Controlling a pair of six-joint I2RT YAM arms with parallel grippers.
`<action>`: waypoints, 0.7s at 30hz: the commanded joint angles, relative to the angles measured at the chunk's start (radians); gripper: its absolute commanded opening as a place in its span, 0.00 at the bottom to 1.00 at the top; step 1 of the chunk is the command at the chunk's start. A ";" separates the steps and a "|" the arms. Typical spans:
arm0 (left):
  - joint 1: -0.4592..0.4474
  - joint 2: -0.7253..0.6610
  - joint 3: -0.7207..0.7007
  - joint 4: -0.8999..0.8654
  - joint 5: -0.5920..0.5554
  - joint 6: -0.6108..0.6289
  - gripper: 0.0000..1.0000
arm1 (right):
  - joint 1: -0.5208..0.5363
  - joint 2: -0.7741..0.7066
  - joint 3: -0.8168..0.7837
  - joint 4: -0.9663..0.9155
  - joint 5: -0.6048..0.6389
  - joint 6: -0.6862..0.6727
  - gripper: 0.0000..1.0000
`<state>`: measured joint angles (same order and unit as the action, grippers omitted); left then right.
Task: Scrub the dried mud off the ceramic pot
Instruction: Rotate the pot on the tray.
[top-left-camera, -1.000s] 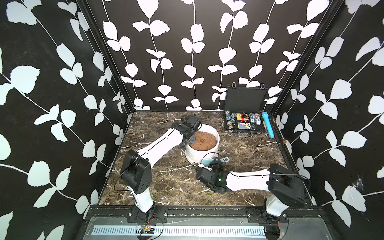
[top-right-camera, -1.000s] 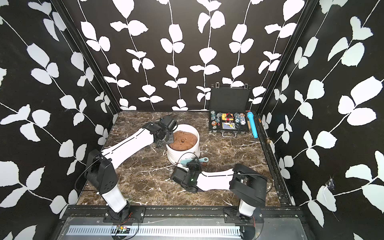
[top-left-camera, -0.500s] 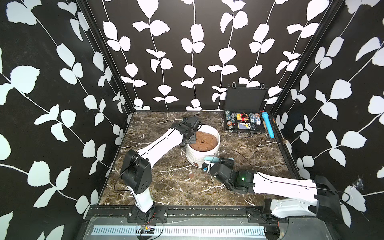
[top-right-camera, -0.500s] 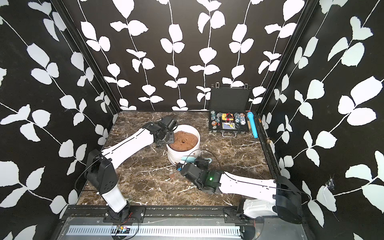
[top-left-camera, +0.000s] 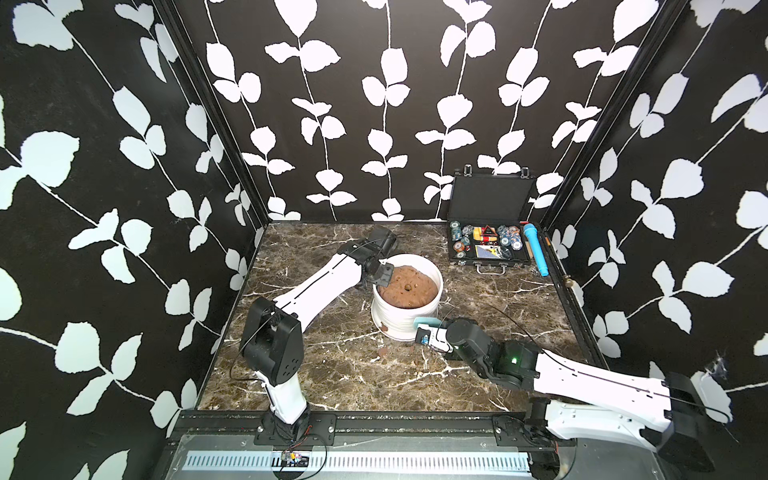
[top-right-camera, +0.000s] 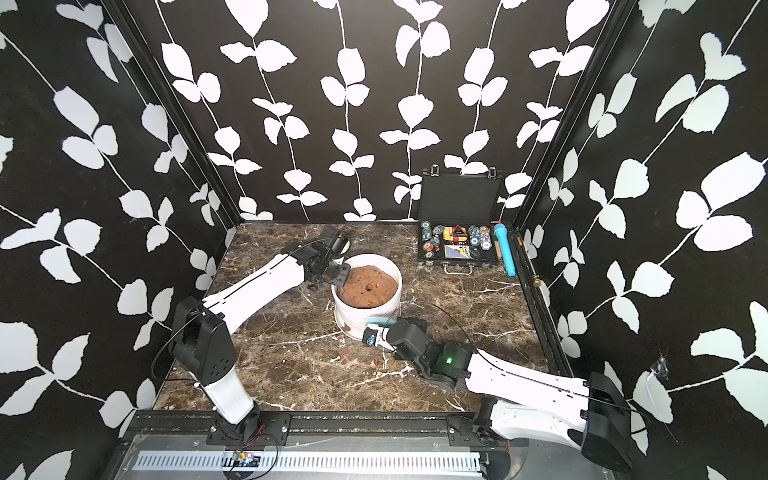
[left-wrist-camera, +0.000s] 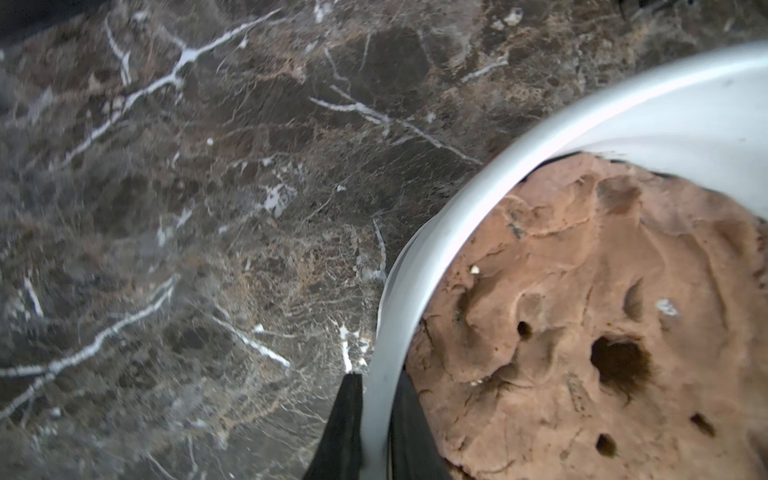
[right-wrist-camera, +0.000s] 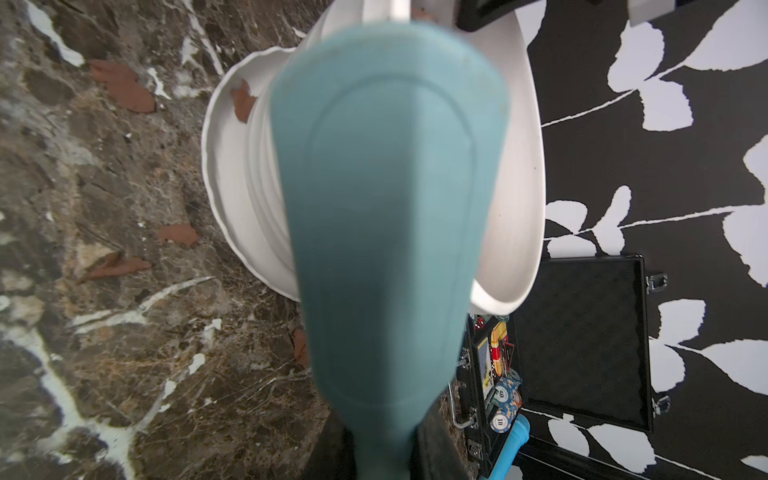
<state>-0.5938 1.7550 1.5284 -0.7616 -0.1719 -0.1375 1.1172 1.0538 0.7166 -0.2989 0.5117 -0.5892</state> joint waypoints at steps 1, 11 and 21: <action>0.042 0.071 -0.010 -0.063 0.027 0.234 0.02 | -0.005 -0.014 0.000 0.001 -0.048 -0.012 0.00; 0.073 0.130 0.108 -0.064 0.098 0.420 0.24 | -0.003 0.011 0.033 -0.025 -0.075 -0.024 0.00; 0.074 0.091 0.267 -0.149 0.052 0.376 0.51 | -0.002 0.070 0.079 -0.058 -0.059 -0.020 0.00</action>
<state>-0.5247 1.8885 1.7344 -0.8471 -0.1028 0.2577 1.1172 1.1210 0.7696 -0.3492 0.4492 -0.6170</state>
